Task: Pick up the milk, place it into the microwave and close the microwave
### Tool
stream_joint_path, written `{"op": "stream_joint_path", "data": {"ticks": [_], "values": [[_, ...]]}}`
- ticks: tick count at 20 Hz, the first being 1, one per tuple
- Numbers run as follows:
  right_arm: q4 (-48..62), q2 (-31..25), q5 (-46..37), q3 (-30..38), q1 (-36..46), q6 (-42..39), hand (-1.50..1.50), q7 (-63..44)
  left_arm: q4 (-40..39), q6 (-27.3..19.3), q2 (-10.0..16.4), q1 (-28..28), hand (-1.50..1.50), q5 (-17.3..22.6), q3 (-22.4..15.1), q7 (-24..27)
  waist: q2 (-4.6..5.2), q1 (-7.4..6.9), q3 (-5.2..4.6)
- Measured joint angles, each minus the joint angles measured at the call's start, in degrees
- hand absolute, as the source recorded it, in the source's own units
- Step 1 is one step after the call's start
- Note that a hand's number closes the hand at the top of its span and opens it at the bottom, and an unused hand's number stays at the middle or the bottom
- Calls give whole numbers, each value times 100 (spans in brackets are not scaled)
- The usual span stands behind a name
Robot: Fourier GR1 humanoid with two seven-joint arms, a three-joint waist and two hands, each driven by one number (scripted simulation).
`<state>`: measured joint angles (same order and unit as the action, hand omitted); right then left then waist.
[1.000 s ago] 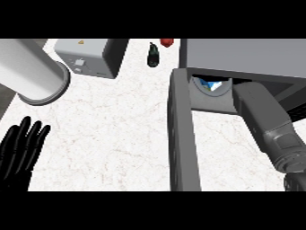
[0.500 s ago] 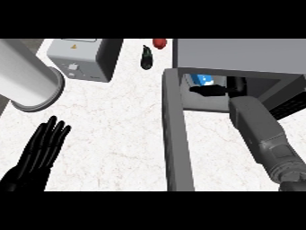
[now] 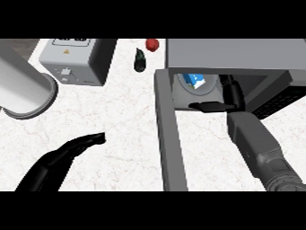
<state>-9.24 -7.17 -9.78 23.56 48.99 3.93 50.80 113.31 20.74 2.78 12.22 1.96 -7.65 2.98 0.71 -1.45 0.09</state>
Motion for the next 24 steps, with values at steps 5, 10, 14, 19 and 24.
{"op": "stream_joint_path", "data": {"ticks": [5, 10, 14, 19, 24], "values": [[-306, 29, -18, -180, -554, -323, -150, 267, -388, 1, -52, -300, 150, -443, -367, 57, -58, 125, -6], [-1048, 97, 25, -447, -1184, -629, -150, 148, -847, -144, -128, -648, 150, -724, -530, 19, -103, 235, -13], [-1724, 100, 44, -662, -1720, -925, -150, 32, -1242, -232, -191, -887, 150, -1165, -850, 5, -135, 314, -14], [-2788, 103, 103, -902, -2476, -1193, -150, -231, -1954, -285, -240, -1173, 150, -1416, -1326, 31, -144, 409, -19], [-4322, 106, 287, -1089, -3455, -1423, -150, -668, -2506, -494, -255, -1468, 150, -1267, -1773, 102, -145, 461, -26]]}}
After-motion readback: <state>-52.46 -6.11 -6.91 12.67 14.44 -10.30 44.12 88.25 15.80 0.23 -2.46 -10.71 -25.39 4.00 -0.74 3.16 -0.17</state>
